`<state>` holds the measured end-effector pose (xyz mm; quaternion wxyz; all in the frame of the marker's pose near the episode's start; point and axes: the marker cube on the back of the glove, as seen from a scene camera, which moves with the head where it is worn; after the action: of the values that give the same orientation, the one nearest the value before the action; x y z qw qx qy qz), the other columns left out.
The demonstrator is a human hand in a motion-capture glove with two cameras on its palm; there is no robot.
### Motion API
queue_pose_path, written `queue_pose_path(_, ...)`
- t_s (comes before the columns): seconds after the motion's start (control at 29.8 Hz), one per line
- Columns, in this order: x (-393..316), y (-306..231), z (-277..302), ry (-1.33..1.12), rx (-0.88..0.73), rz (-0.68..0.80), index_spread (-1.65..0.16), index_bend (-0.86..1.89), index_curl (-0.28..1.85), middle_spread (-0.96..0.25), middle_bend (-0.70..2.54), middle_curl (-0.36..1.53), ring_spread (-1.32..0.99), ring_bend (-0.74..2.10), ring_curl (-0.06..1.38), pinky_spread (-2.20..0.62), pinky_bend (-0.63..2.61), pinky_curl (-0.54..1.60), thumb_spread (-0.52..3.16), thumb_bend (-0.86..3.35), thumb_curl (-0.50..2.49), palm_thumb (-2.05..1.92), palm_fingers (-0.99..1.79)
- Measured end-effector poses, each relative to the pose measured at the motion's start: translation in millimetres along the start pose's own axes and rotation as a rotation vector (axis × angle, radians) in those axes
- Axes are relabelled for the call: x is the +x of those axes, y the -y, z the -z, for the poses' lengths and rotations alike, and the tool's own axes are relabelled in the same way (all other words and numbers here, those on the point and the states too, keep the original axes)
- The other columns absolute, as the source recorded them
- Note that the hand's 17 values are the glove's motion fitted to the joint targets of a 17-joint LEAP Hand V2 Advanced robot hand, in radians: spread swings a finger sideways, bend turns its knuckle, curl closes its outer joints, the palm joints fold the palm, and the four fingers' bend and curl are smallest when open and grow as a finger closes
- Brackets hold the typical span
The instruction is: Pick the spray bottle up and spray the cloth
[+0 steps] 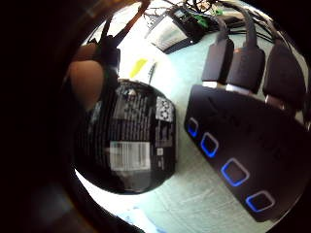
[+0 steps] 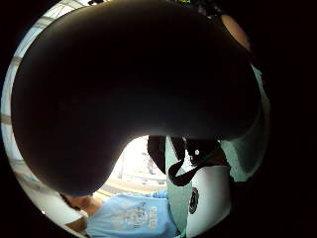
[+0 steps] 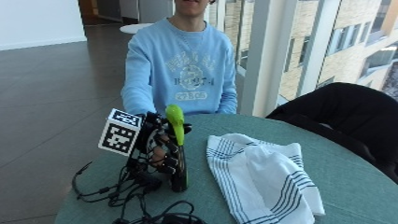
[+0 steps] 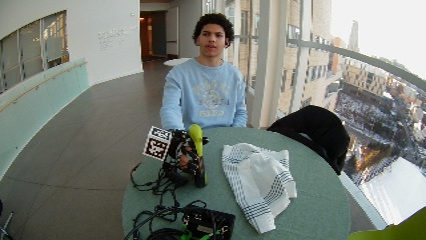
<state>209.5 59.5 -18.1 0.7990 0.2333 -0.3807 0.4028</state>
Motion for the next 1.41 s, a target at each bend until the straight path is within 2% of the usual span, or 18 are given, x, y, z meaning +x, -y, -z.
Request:
queue_pose_path(0.34, 1, 6, -9, 0.045, 0.099, 0.028, -0.34, 0.12, 0.21, -0.09, 0.23, 0.41, -0.05, 0.45, 0.36, 0.11, 0.36, 0.36, 1.02, -0.01, 0.33, 0.77, 0.80)
queue_pose_path(0.5, -1, 9, -13, 0.032, 0.136, 0.052, -0.30, 0.21, 0.27, -0.09, 0.32, 0.43, -0.07, 0.40, 0.34, 0.11, 0.23, 0.32, 1.01, 0.01, 0.37, 0.86, 1.02)
queue_pose_path(0.64, -3, 8, -11, 0.016, 0.143, 0.070, -0.28, 0.22, 0.31, -0.09, 0.32, 0.44, -0.08, 0.38, 0.35, 0.11, 0.18, 0.32, 0.97, 0.01, 0.40, 0.90, 1.08)
queue_pose_path(0.97, -35, -6, -9, -0.099, -0.132, 0.136, -0.24, 0.18, 0.37, -0.10, 0.33, 0.46, -0.09, 0.41, 0.37, 0.09, 0.18, 0.32, 0.88, -0.02, 0.46, 0.95, 1.16)
queue_pose_path(1.21, -70, -6, -14, -0.224, -0.367, 0.100, -0.23, 0.16, 0.39, -0.09, 0.34, 0.46, -0.09, 0.43, 0.38, 0.08, 0.20, 0.33, 0.84, -0.03, 0.49, 0.94, 1.19)
queue_pose_path(1.41, -81, 1, -22, -0.308, -0.473, 0.051, -0.23, 0.17, 0.40, -0.08, 0.34, 0.46, -0.08, 0.44, 0.38, 0.07, 0.20, 0.34, 0.82, -0.03, 0.52, 0.93, 1.18)
